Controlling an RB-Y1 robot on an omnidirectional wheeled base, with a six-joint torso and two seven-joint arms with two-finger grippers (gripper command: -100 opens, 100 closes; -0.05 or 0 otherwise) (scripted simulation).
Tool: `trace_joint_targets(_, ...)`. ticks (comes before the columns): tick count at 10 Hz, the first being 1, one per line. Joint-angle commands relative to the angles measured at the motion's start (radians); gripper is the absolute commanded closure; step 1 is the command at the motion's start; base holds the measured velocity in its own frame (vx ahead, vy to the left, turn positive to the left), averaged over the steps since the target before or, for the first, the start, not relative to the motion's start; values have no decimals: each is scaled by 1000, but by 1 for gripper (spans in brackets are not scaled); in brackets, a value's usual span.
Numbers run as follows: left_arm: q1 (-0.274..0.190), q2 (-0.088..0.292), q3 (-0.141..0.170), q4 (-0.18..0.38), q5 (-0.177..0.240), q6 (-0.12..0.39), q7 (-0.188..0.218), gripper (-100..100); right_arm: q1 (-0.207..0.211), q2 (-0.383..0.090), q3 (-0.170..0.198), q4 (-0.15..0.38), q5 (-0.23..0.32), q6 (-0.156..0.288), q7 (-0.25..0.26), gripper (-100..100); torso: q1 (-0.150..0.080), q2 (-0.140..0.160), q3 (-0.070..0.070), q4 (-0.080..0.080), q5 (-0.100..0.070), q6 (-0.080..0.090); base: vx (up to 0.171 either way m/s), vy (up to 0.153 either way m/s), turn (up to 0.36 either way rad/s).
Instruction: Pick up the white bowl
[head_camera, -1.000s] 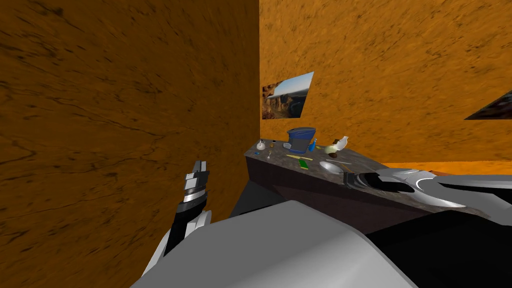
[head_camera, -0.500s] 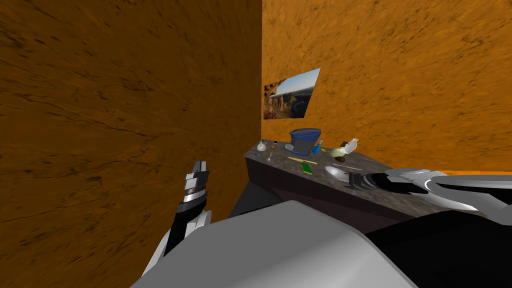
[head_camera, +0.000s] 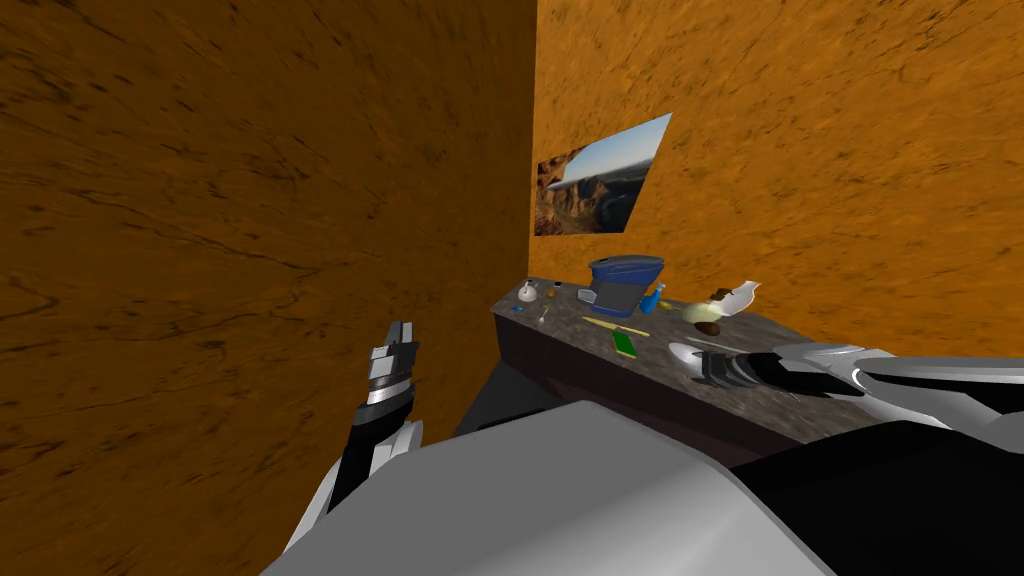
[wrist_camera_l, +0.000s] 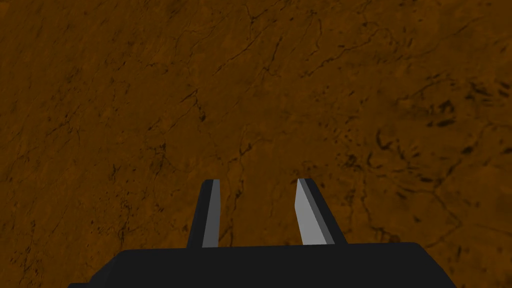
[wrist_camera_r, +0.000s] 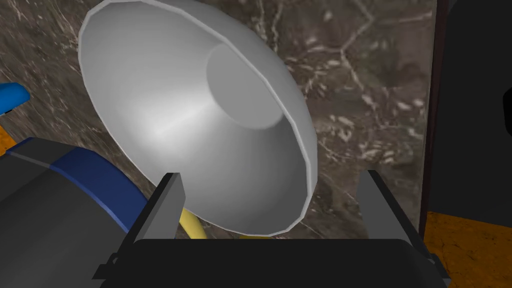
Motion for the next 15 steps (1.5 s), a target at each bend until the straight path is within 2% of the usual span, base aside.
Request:
trace_joint_targets(1, 0, 0, 0, 0, 0, 0, 0, 0, 12, 6, 8, 11, -4, 18, -50, -100, 0, 0, 0, 0, 0, 0, -223, -35, 432)
trace_joint_targets(3, 0, 0, 0, 0, 0, 0, 0, 0, 23, 19, 19, 31, -7, 38, -102, -100, 0, 9, 5, 2, 0, 1, -249, -31, 390)
trace_joint_targets(4, 0, 0, 0, 0, 0, 0, 0, 0, 28, 25, 25, 41, -8, 47, -132, -100, 0, 9, 6, 2, 0, 1, -232, -20, 292)
trace_joint_targets(5, 0, 0, 0, 0, 0, 0, 0, 0, 28, 25, 25, 41, -8, 47, -138, -100, 0, 9, 6, 2, 0, 2, -144, -22, 120)
trace_joint_targets(7, 0, 0, 0, 0, 0, 0, 0, 0, 39, 37, 36, 62, -10, 67, -197, -100, -1, 2, 2, 1, 0, 1, -135, -8, 355)
trace_joint_targets(9, 0, 0, 0, 0, 0, 0, 0, 0, 49, 50, 47, 83, -12, 86, -253, -100, -1, 6, 4, 2, 0, 2, -202, -18, 359)
trace_joint_targets(10, 0, 0, 0, 0, 0, 0, 0, 0, 37, 54, 47, 90, -6, 75, -233, -100, -2, 6, 4, 2, 0, 2, -81, -8, 68)
trace_joint_targets(11, 1, 0, 0, 0, 0, 0, 0, 0, 35, 56, 48, 94, -5, 75, -240, 100, -2, 1, 1, 1, 0, 3, -14, -1, -16)
trace_joint_targets(15, 1, 0, 0, 0, 0, 0, 0, 0, 36, 56, 47, 94, -6, 76, -241, 100, -2, -7, -3, -1, -1, 2, -2, 1, -1)
